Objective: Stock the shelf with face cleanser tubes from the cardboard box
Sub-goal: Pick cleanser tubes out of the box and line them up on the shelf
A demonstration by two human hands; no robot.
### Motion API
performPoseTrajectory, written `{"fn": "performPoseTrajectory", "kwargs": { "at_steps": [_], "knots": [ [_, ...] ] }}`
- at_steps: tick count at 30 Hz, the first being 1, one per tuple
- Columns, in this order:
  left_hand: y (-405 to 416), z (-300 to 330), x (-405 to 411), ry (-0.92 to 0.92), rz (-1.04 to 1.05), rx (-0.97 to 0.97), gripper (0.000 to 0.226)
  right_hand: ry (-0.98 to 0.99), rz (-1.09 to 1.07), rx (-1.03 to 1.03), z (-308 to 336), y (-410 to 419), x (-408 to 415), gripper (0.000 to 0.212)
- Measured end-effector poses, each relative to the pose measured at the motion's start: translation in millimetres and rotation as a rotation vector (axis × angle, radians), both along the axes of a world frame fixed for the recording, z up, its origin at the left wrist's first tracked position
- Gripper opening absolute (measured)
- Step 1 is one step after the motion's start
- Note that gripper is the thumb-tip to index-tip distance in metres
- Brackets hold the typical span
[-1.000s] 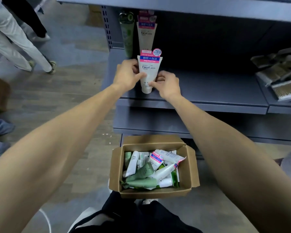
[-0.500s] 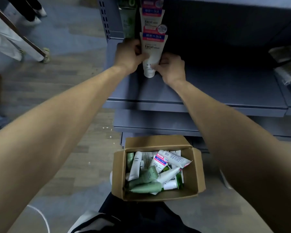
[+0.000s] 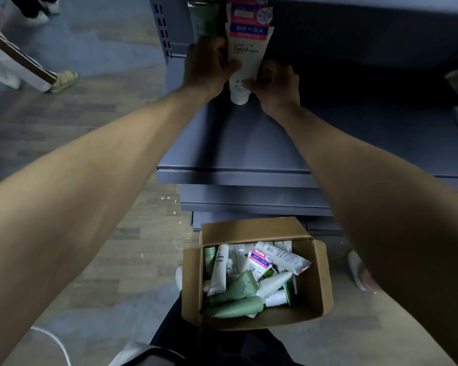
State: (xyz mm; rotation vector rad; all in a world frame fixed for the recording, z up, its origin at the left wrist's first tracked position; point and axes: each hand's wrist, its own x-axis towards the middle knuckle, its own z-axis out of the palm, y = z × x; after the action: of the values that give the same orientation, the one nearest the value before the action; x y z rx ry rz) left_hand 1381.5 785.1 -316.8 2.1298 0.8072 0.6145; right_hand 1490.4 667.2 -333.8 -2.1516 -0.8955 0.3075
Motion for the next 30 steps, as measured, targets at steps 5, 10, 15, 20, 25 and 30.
{"fn": "performPoseTrajectory", "kwargs": {
  "at_steps": [5,10,15,20,25,30],
  "knots": [
    [3.6,-2.9,4.0,-0.047,0.011,-0.056,0.032,-0.011,0.019,-0.024,0.4,3.9,6.2,0.041],
    [3.1,-3.3,4.8,-0.064,0.002,-0.056,0.031,-0.029,0.015,-0.042,2.1,4.3,6.0,0.041],
    [1.9,-2.8,4.6,-0.039,0.002,-0.018,0.031,-0.063,0.034,-0.07,9.4,1.0,1.5,0.04],
    [-1.0,-0.9,-7.0,0.08,0.01,0.034,0.043,-0.053,0.085,-0.167,19.6,-11.0,-4.6,0.044],
    [-14.2,-14.8,-32.9,0.216,0.002,0.135,0.051,-0.027,0.065,-0.234,20.9,-49.6,-7.2,0.061],
    [-43.9,-11.3,-48.6,0.145,-0.087,0.168,0.041,-0.012,0.108,-0.296,27.4,-81.3,-9.9,0.052]
  ]
}}
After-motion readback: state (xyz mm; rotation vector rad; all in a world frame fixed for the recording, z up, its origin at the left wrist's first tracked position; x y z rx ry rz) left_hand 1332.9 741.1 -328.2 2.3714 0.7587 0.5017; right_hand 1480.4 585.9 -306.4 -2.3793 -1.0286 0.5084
